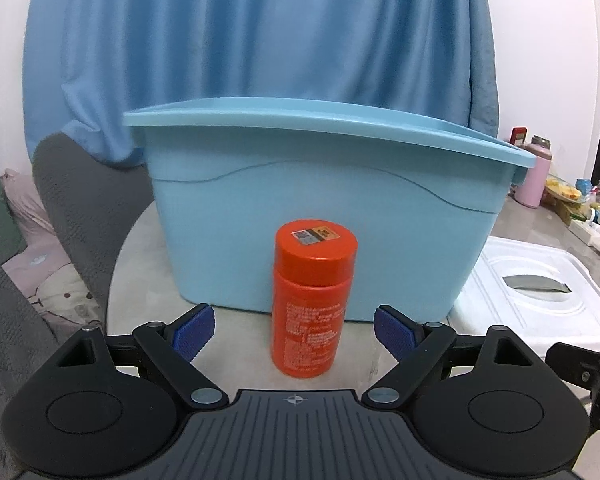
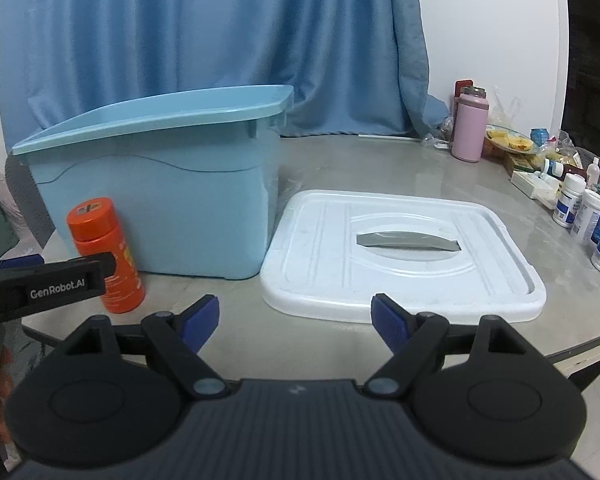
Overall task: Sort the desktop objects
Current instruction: 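Move the left tool back and grasp the second orange bottle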
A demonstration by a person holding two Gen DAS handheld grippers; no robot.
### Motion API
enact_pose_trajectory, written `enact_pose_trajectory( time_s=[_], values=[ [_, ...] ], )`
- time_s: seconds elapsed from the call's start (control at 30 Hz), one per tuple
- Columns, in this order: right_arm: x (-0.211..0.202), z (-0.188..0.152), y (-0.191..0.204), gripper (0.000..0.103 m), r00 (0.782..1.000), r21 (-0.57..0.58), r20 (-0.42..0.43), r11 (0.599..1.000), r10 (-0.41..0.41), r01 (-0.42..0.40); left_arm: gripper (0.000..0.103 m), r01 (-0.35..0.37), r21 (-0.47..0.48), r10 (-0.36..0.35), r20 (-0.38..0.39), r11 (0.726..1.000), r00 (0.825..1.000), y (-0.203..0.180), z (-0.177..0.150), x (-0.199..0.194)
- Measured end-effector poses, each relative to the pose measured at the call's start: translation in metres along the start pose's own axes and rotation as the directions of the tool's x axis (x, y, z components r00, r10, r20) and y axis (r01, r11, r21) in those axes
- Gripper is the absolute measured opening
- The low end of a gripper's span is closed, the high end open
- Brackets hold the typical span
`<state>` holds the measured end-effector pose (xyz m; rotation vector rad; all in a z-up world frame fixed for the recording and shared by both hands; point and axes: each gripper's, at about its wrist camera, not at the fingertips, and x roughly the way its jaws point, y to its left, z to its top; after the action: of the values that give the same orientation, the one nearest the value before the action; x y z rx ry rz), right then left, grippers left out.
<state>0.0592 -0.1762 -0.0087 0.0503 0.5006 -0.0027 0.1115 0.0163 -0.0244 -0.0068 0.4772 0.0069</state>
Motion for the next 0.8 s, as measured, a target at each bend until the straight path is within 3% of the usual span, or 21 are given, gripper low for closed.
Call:
enact_pose_trajectory(
  time_s=[0.37, 0.4, 0.43, 0.8],
  values=[
    [0.018, 0.005, -0.012, 0.083, 1.000, 0.001, -0.010, 1.000, -0.004, 0.004, 0.085, 0.006, 0.003, -0.006, -0.011, 1.000, 1.000, -0.011, 0.009, 0.037],
    [0.019, 0.006, -0.013, 0.083, 1.000, 0.001, -0.011, 1.000, -0.005, 0.005, 0.060, 0.007, 0.002, -0.007, -0.014, 1.000, 1.000, -0.012, 0.010, 0.041],
    [0.021, 0.006, -0.014, 0.083, 1.000, 0.002, -0.012, 1.000, -0.004, 0.004, 0.051, 0.001, 0.008, -0.001, -0.025, 1.000, 1.000, -0.014, 0.012, 0.045],
    [0.020, 0.012, -0.019, 0.083, 0.999, 0.016, -0.033, 1.000, 0.005, -0.005, 0.050, -0.010, -0.020, 0.009, -0.037, 1.000, 0.999, -0.014, 0.030, 0.033]
  ],
)
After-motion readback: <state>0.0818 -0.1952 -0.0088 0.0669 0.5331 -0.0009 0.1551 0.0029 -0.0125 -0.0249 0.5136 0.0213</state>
